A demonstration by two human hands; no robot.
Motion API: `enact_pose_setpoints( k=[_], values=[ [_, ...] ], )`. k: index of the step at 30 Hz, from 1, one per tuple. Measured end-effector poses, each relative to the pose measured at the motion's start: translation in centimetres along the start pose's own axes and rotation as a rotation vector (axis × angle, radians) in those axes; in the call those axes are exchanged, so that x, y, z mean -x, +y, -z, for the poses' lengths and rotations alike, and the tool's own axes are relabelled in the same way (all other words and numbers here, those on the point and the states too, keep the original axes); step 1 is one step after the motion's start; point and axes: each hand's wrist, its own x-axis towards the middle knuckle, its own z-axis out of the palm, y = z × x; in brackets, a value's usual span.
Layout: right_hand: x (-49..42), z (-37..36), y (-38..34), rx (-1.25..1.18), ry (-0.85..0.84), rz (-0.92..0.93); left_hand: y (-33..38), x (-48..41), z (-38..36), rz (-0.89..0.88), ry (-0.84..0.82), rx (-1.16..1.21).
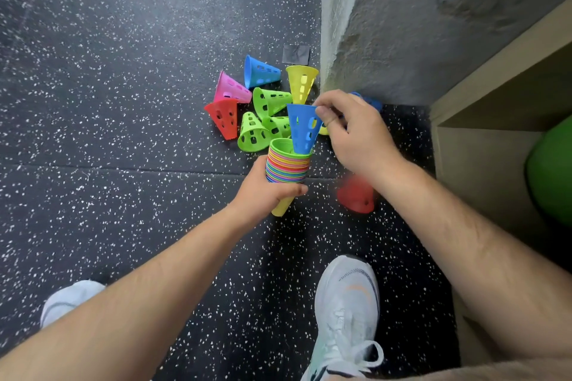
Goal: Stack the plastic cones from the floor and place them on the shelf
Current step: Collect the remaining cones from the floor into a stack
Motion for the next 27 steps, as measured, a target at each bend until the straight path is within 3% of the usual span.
enact_pose_setpoints(
  k=[9,11,18,22,27],
  values=[
    [6.9,-0.8,1.9,-0.237,-0.185,-0.188,-0.6,0.6,-2.2,-0.007,-0.091,-0.03],
    [8.0,0.2,3.0,-0.217,-0.103,-0.22,-0.7,1.2,-2.9,-0.004,-0.104,-0.049],
    [13.6,2.1,8.6,0.187,0.289,-0.415,-0.2,2.7,-5.4,-0.007,-0.169,-0.085],
    [15.9,1.7,9.8,0.364,0.351,-0.49,0.0,3.2,-6.7,0.007,-0.176,-0.095],
    [16.3,2.6,11.2,0.292,0.385,-0.585,0.1,3.6,-7.8,0.003,-0.2,-0.154]
  ],
)
